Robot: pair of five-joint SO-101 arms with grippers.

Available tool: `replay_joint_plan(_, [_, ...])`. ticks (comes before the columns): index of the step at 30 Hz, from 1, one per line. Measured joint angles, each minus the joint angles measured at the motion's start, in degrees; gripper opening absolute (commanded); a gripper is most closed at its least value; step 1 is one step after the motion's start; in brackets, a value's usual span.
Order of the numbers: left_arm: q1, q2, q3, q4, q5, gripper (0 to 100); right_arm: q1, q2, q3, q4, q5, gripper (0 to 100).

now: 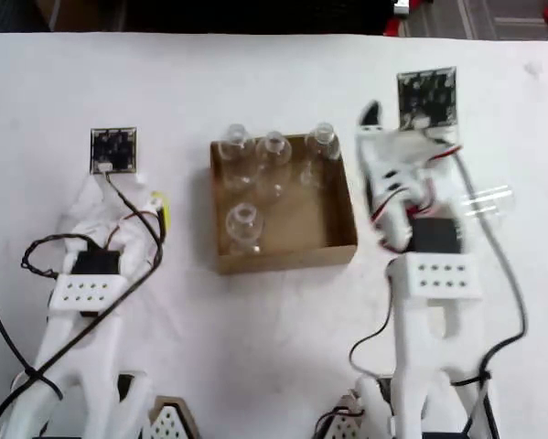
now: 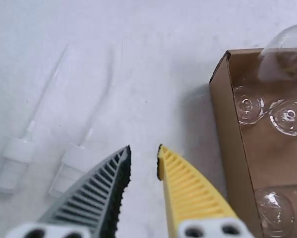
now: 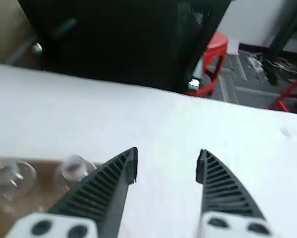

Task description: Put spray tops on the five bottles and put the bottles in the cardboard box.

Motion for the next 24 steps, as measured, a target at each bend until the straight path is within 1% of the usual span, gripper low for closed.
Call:
replay_joint_plan(2, [0.0,0.0,0.0,0.0,0.0,9,3.34,1.23,-2.02,5.54,6.24,16.6])
replay_joint_plan(6, [0.0,0.0,0.0,0.0,0.0,9,10.73,2.55,-2.64,12.48,19.08,16.6])
replay_joint_plan(10, [0.0,0.0,0.0,0.0,0.0,9,18.99,2.64,-2.73,17.85,29.54,16.6])
replay_joint_plan(13, [0.0,0.0,0.0,0.0,0.0,9,24.62,2.64,-2.73,19.52,36.57,16.6])
replay_joint_plan(16, [0.0,0.0,0.0,0.0,0.0,9,27.69,2.55,-2.11,19.52,40.44,16.6])
replay_joint_plan(19, [0.0,0.0,0.0,0.0,0.0,9,28.75,2.64,0.97,19.08,42.55,16.6])
replay_joint_plan(24, [0.0,0.0,0.0,0.0,0.0,9,29.1,2.64,7.47,12.48,45.27,16.6])
